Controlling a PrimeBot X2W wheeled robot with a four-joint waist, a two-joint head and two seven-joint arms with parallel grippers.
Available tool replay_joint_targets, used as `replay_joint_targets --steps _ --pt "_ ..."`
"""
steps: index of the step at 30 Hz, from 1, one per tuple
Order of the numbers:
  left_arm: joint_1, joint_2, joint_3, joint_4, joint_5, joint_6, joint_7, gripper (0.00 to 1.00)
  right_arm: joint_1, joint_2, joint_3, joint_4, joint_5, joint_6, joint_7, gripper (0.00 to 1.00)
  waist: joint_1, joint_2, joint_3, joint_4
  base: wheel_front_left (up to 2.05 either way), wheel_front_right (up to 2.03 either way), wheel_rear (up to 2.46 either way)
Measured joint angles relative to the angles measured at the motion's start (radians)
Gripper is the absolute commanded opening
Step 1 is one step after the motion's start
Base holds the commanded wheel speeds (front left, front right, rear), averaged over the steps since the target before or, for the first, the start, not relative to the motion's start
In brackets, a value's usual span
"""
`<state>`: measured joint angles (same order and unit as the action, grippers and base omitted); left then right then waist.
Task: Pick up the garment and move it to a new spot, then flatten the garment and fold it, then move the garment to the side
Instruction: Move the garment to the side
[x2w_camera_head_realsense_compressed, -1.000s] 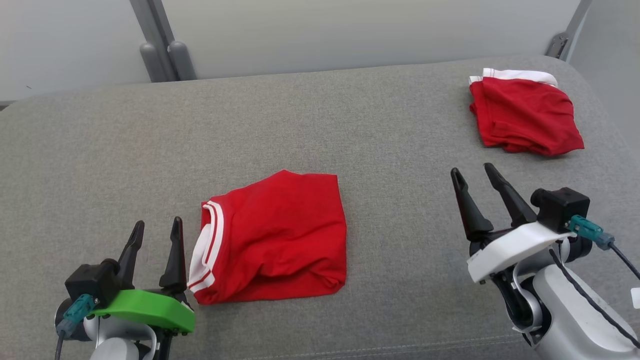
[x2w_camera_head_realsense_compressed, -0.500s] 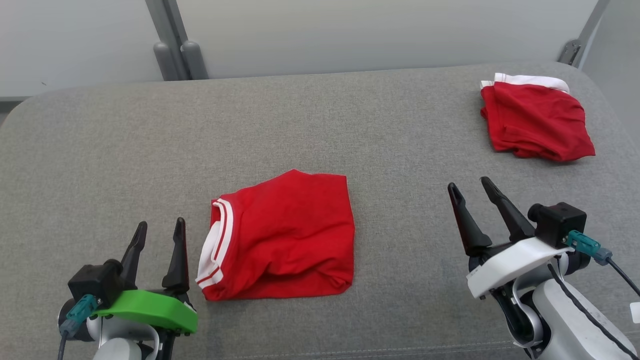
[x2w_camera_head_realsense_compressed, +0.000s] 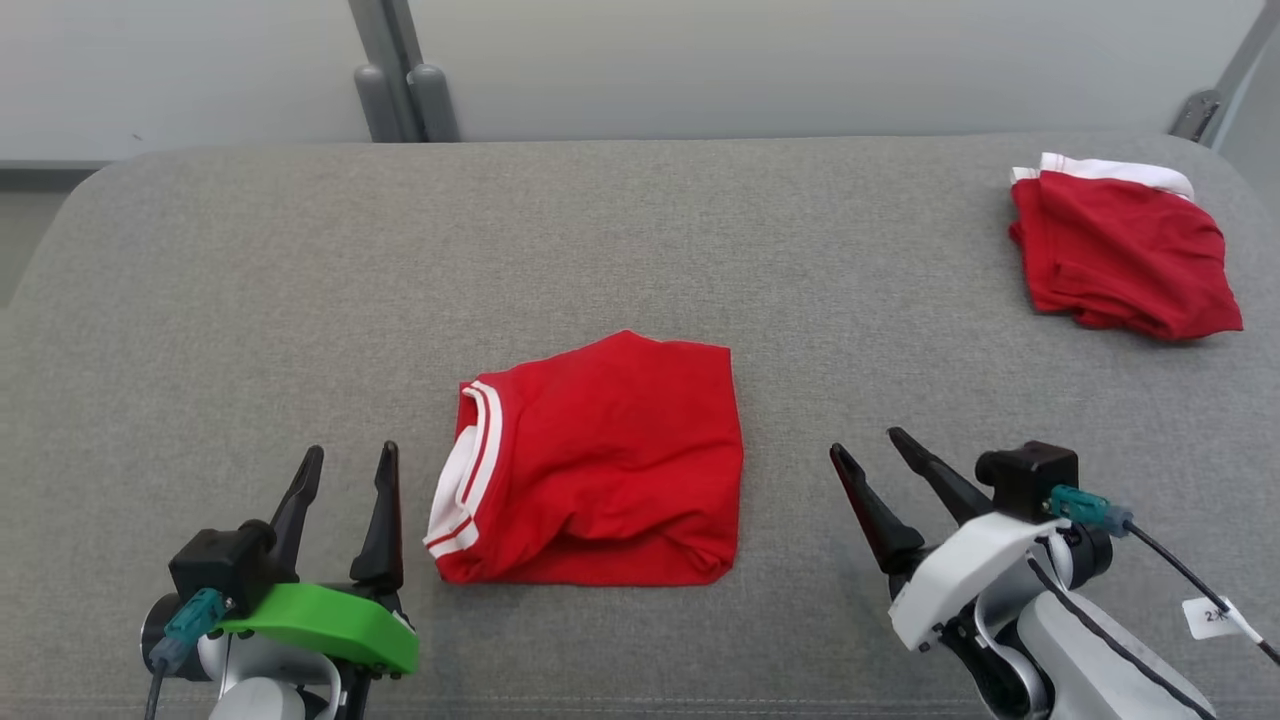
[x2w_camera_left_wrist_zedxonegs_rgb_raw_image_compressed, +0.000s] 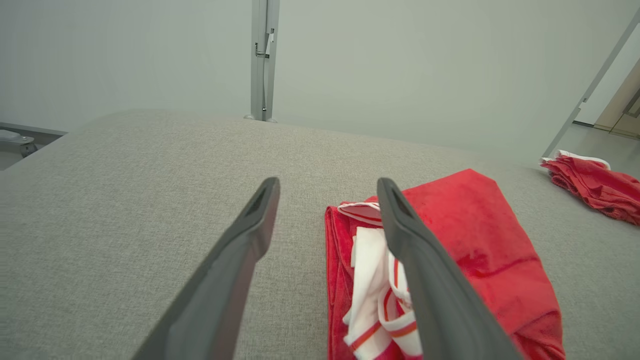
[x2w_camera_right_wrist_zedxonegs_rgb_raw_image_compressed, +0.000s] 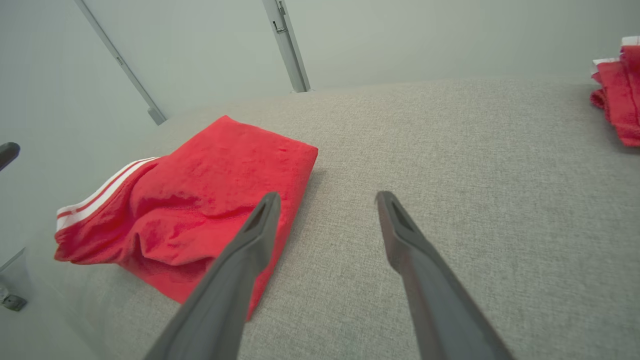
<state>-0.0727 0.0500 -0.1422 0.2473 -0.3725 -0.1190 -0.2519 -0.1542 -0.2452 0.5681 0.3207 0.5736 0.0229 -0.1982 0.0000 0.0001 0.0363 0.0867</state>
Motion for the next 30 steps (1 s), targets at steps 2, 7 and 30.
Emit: replay_joint_targets --steps 2,7,30 --pt "0.0 0.0 -0.003 0.001 0.0 0.0 0.0 1.0 -0.026 0.001 0.009 0.024 0.0 0.006 0.023 1.0 0.0 0.0 0.003 0.014 0.0 0.0 0.0" --pt "-0.001 0.0 -0.014 0.005 0.0 0.0 0.0 1.0 -0.083 0.012 0.015 0.09 0.021 0.031 0.072 1.0 0.0 0.0 0.011 0.054 0.0 0.0 0.0" --pt "-0.022 -0.003 -0.027 0.009 -0.002 -0.001 0.0 1.0 -0.227 0.079 -0.055 0.351 0.205 0.075 0.216 1.0 0.0 0.0 0.089 0.238 0.0 0.0 0.0"
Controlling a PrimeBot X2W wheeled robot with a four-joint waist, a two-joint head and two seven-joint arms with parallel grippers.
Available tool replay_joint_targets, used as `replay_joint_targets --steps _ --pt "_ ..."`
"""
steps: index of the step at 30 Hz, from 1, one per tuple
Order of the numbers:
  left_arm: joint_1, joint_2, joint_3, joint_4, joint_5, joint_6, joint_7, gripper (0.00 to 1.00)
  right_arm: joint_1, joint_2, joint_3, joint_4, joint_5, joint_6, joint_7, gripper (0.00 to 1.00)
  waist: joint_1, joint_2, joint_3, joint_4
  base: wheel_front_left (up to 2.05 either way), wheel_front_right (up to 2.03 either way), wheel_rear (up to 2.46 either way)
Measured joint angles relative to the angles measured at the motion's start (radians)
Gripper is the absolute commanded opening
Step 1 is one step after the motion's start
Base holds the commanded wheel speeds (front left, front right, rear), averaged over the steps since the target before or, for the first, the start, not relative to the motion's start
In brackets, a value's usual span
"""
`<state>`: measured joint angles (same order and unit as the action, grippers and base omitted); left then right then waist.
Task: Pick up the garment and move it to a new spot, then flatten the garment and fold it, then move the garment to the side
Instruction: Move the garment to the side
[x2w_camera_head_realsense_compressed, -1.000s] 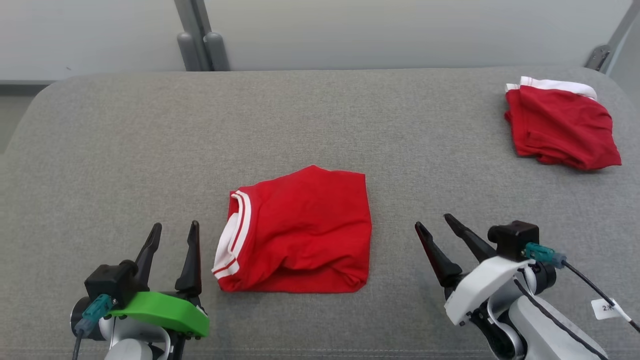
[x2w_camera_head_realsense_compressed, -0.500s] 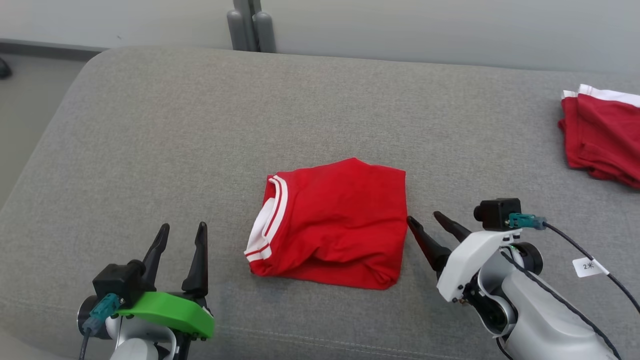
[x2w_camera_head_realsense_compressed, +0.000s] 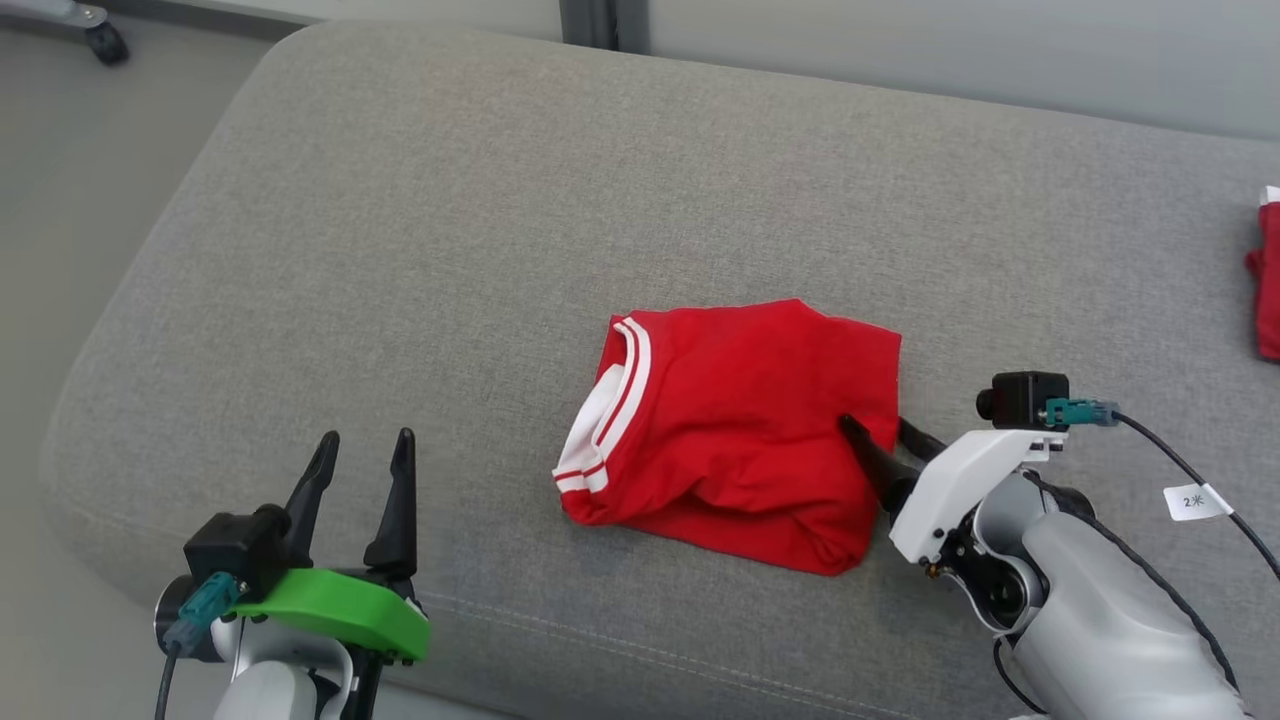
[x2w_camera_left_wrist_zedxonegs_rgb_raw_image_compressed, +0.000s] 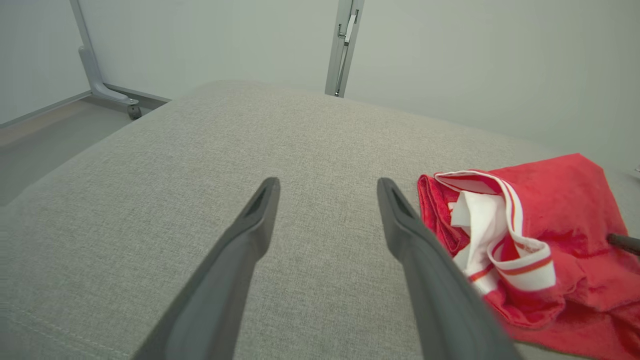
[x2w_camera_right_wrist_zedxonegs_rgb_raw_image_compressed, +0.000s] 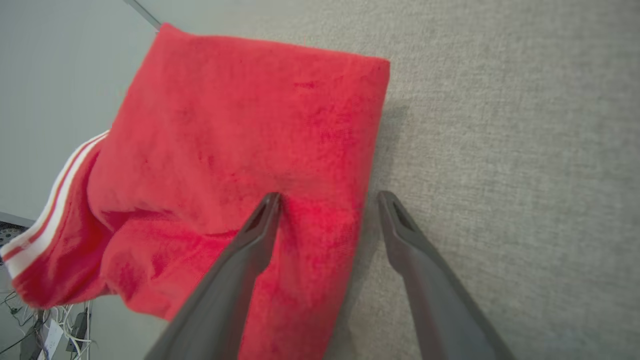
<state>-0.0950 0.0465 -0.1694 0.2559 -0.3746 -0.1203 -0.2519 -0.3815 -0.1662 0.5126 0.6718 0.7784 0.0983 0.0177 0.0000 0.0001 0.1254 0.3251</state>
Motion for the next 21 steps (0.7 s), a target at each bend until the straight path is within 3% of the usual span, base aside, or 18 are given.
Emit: replay_joint_targets --steps 9,10,11,12,21 --pt "-0.008 -0.002 0.009 0.004 -0.002 0.0 0.0 1.0 -0.045 0.034 -0.002 0.072 0.05 0.016 0.046 1.0 0.0 0.0 0.023 0.038 0.0 0.0 0.0" --pt "-0.008 -0.002 0.01 0.004 -0.002 0.0 0.0 1.0 -0.048 0.039 -0.005 0.078 0.061 0.016 0.046 0.96 0.0 0.0 0.023 0.039 0.0 0.0 0.0" --pt "-0.008 -0.002 0.01 0.005 -0.002 -0.002 0.0 1.0 -0.051 0.042 -0.01 0.083 0.072 0.016 0.046 0.34 0.0 0.0 0.023 0.04 0.0 0.0 0.0" --pt "-0.008 -0.002 0.01 0.005 -0.002 -0.002 0.0 1.0 -0.054 0.044 -0.013 0.088 0.078 0.016 0.046 0.0 0.0 0.0 0.023 0.04 0.0 0.0 0.0" --pt "-0.008 -0.004 0.032 0.011 -0.002 -0.002 0.0 1.0 -0.104 0.044 -0.014 0.099 0.073 0.025 -0.019 0.0 0.0 -0.0001 0.01 0.034 0.0 0.0 0.0"
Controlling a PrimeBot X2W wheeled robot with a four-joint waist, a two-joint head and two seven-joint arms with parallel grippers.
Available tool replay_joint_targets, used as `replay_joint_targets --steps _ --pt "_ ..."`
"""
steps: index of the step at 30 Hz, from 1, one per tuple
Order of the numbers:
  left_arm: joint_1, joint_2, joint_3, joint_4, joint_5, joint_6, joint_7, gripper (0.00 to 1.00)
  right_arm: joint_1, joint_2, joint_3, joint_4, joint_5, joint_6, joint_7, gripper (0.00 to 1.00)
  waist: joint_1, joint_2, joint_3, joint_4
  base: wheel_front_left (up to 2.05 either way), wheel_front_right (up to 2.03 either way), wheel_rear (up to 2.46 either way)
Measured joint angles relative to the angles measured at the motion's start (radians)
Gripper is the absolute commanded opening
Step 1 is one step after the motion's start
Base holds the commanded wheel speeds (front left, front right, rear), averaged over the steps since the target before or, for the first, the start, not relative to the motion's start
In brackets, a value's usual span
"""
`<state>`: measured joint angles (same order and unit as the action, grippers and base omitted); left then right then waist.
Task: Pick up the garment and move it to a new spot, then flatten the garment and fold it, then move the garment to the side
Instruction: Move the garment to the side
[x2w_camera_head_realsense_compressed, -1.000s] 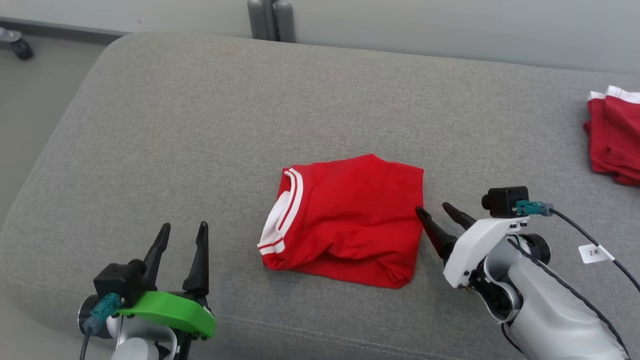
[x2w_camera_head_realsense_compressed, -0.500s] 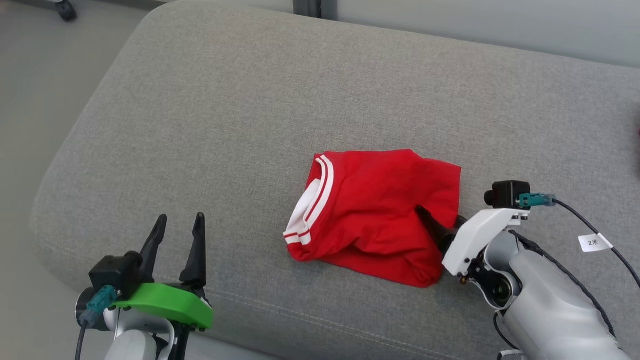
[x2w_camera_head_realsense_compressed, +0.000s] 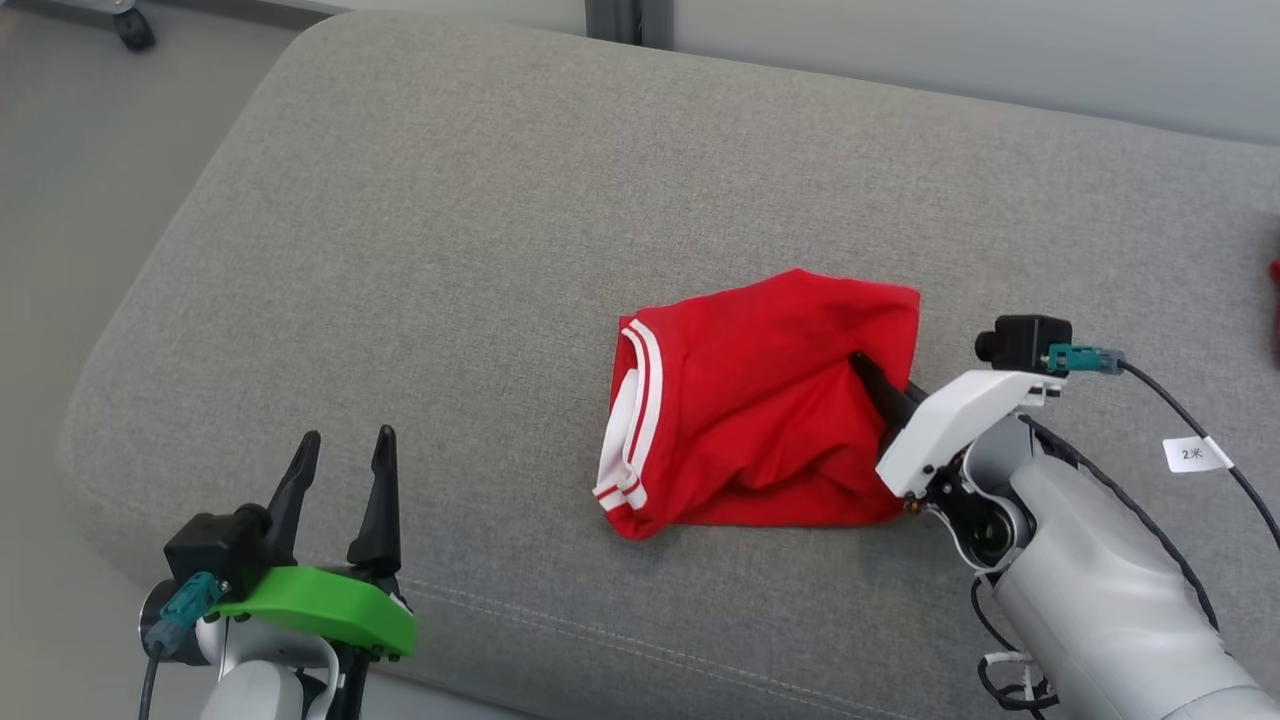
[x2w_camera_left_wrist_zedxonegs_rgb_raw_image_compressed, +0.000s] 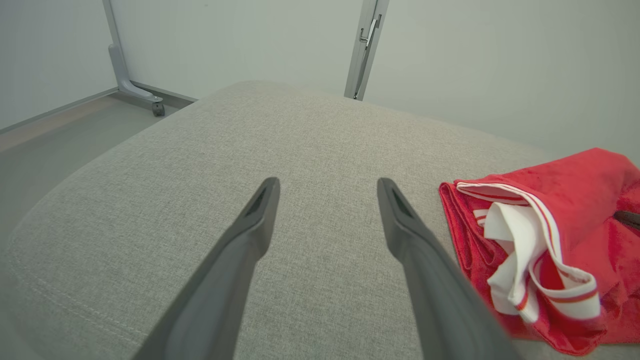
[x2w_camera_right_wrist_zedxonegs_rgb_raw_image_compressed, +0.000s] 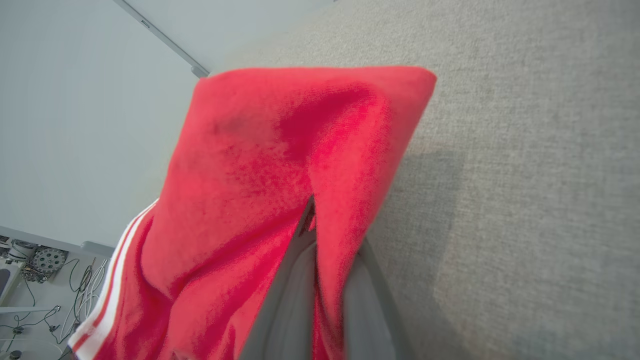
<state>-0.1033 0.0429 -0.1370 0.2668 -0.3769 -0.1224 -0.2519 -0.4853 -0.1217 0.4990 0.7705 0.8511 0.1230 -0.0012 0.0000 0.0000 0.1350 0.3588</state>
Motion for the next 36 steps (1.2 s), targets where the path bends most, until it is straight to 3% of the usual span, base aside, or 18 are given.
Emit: replay_joint_targets --steps 9,22,31,36 --pt "0.001 0.0 0.004 0.007 0.0 0.0 0.0 1.0 -0.062 -0.001 0.062 -0.059 -0.009 0.0 -0.038 0.0 0.0 0.0 -0.029 -0.043 0.0 0.0 0.0" --pt "0.007 0.0 0.003 0.015 0.0 0.0 0.0 1.0 -0.141 -0.03 0.099 -0.185 0.123 0.0 0.033 0.0 0.0 0.0 -0.078 -0.13 0.0 0.0 0.0" --pt "0.028 0.0 0.003 0.013 0.0 0.0 0.0 1.0 -0.179 -0.086 0.026 -0.2 0.208 0.0 0.06 0.0 0.0 0.0 -0.091 -0.182 0.0 0.0 0.0" --pt "0.03 0.0 0.003 0.007 0.0 0.0 0.0 1.0 -0.221 -0.124 0.008 -0.176 0.245 0.0 0.129 0.0 0.0 0.0 -0.09 -0.216 0.0 0.0 0.0"
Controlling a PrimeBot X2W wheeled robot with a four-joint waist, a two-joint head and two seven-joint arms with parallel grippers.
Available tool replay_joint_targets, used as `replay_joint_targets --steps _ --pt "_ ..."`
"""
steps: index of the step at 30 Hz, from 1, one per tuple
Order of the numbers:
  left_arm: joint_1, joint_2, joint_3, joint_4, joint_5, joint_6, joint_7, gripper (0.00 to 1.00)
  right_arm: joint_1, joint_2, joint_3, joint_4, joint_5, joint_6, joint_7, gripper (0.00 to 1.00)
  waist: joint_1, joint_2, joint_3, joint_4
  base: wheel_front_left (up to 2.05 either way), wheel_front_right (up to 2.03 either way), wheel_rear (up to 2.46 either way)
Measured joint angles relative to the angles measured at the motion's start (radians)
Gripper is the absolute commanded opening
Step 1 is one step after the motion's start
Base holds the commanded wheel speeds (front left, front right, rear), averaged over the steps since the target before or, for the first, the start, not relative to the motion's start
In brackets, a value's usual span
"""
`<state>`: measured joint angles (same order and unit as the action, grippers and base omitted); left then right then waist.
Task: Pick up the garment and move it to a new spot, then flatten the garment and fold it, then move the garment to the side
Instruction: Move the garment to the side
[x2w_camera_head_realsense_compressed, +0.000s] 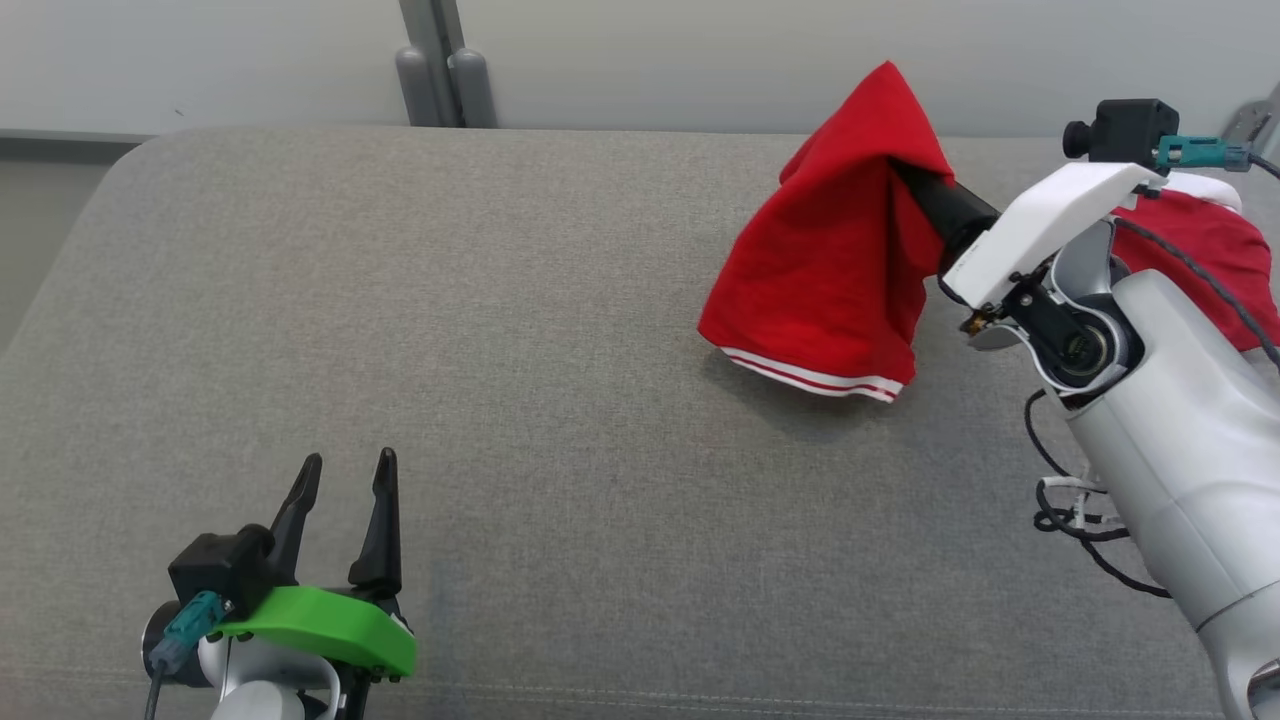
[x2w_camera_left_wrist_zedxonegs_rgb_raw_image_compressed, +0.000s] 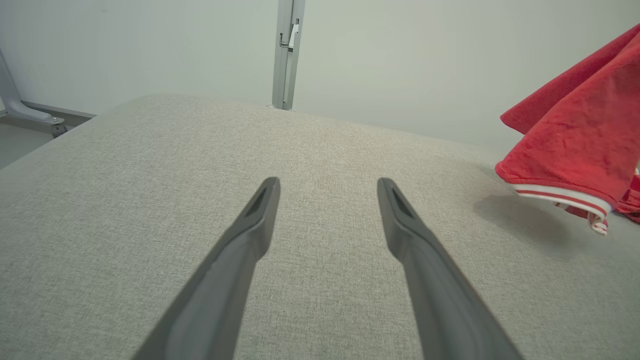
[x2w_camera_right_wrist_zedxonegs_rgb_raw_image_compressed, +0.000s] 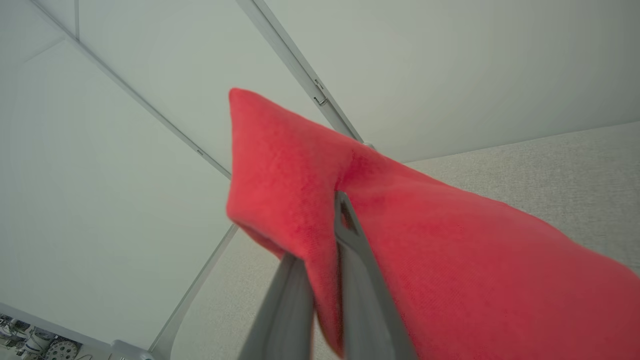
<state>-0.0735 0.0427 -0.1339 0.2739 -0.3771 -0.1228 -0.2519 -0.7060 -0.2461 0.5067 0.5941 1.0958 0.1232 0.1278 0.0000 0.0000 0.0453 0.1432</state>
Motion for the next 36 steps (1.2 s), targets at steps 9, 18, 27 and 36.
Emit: replay_joint_targets --steps 9,18,27,36 --pt "-0.001 0.0 -0.005 -0.01 0.0 0.0 0.0 1.0 -0.087 -0.065 -0.015 0.077 0.005 -0.011 0.122 0.0 0.0 0.0 0.035 -0.044 0.0 0.0 0.0" --pt "-0.005 -0.001 -0.03 0.001 0.0 -0.001 0.0 1.0 -0.209 -0.104 0.114 0.101 -0.07 -0.018 0.311 0.0 0.0 0.0001 0.055 -0.064 0.0 0.0 0.0" --pt "-0.009 -0.001 -0.043 0.009 0.0 -0.001 0.0 1.0 -0.334 -0.098 0.188 0.086 -0.047 -0.009 0.549 0.0 0.0 0.0 0.053 -0.057 0.0 0.0 0.0" --pt "-0.016 -0.001 -0.053 0.008 -0.028 -0.001 0.0 1.0 -0.393 -0.089 0.091 0.179 0.108 -0.074 0.735 0.0 0.0 0.0 0.081 -0.036 0.0 0.0 0.0"
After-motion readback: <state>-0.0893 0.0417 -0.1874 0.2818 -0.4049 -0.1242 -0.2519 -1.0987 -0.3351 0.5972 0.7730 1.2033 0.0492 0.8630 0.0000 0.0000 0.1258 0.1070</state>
